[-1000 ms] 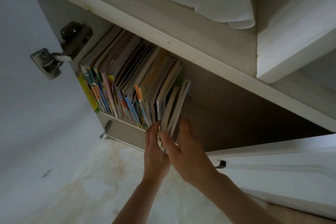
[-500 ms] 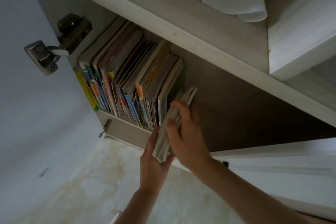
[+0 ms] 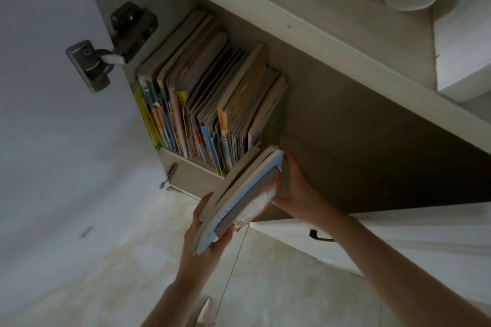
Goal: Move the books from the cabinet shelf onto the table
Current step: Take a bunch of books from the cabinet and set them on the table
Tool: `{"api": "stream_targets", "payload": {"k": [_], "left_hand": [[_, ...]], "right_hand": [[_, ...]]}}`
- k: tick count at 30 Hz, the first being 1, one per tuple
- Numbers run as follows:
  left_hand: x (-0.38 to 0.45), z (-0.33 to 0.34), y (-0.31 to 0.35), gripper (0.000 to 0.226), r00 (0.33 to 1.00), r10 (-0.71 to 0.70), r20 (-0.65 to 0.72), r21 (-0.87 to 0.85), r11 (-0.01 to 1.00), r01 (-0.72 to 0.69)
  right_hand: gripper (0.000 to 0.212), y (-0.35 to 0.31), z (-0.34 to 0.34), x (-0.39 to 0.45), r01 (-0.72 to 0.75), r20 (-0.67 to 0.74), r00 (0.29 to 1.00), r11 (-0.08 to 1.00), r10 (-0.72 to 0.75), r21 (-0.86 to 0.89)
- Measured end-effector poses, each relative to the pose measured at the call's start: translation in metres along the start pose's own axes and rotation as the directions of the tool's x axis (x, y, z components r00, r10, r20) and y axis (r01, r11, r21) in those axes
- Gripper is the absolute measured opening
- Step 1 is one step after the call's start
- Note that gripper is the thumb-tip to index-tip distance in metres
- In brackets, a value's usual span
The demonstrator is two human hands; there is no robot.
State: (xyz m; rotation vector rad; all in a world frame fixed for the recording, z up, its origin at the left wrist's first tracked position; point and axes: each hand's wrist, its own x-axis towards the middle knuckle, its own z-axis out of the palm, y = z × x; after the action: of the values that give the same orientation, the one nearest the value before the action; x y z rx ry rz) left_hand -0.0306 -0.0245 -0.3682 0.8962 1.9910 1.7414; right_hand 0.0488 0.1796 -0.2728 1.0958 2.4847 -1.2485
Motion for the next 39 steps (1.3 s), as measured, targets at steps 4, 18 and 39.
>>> {"api": "stream_targets", "payload": {"k": [4, 18, 39], "left_hand": [[0.001, -0.008, 0.002, 0.075, 0.998, -0.019, 0.057, -0.038, 0.999, 0.021], [-0.027, -0.038, 0.083, 0.064, 0.992, -0.052, 0.115, 0.037, 0.998, 0.048], [-0.275, -0.246, 0.269, 0.057, 0.642, -0.727, -0.244, -0.661, 0.609, 0.438]], "right_hand": [[0.096, -0.003, -0.009, 0.022, -0.028, 0.148, 0.989, 0.999, 0.021, 0.04], [0.093, -0.026, -0.024, -0.056, -0.124, 0.05, 0.991, 0.992, 0.124, -0.016], [0.066, -0.223, 0.102, -0.317, 0.376, 0.331, 0.828, 0.885, -0.453, 0.274]]}}
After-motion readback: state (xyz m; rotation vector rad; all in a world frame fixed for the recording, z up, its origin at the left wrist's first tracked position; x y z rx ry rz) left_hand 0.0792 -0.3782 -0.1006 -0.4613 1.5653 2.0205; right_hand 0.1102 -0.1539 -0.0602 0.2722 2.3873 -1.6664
